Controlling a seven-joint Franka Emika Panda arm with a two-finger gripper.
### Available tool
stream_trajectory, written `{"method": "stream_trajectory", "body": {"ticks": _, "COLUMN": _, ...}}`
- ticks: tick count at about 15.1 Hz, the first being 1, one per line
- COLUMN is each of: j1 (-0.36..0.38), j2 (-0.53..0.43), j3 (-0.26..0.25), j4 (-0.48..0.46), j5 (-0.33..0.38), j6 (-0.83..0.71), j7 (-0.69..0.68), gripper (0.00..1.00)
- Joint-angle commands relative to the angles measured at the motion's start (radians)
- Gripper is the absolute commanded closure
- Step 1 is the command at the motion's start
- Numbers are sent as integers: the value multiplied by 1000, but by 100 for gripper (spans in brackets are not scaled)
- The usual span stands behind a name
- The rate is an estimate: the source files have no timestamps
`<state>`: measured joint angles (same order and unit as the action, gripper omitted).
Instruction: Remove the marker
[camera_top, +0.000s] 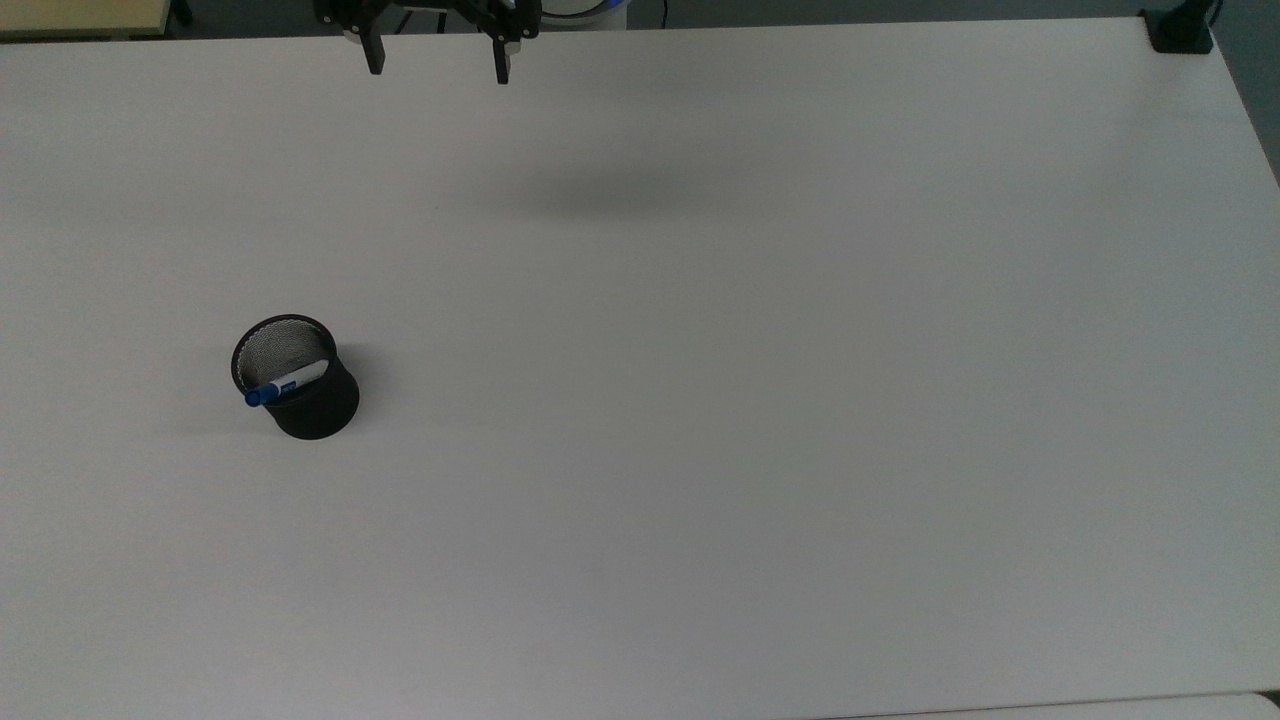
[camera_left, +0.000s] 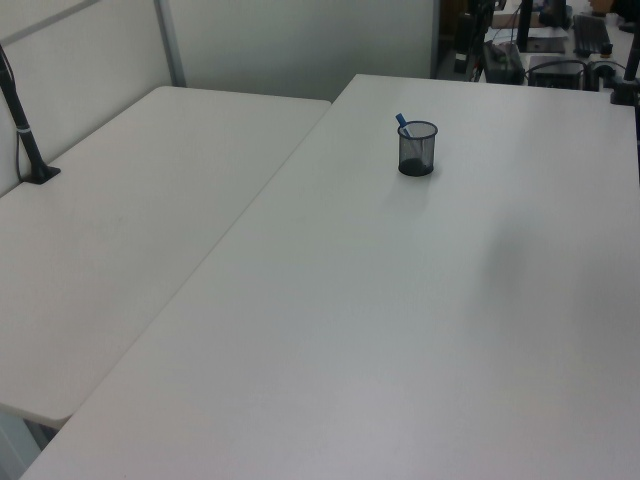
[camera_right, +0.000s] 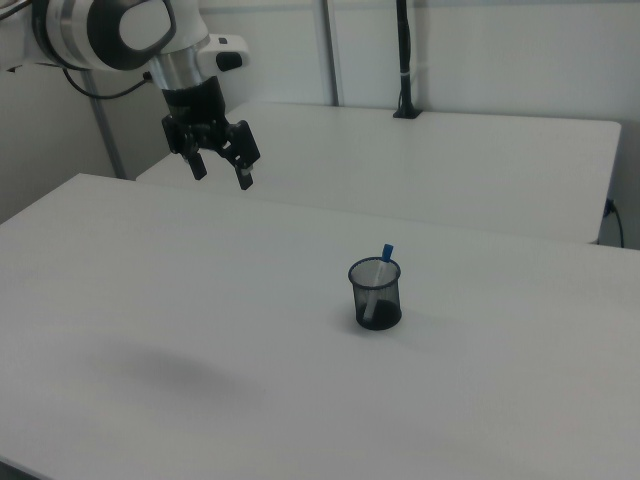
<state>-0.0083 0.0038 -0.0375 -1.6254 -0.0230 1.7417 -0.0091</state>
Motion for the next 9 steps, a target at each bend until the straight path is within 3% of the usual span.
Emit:
{"method": "stream_trajectory", "body": {"ticks": 1, "j1": 11, "j2": -21, "j3": -18, "j4": -19, "j5": 3, "j6": 1, "j7": -17, "gripper": 0}}
{"method": "stream_trajectory", "body": {"ticks": 9, "j1": 13, "j2": -21, "j3": -18, "j4": -19, "j5": 3, "j6": -10, "j7": -17, "gripper": 0}}
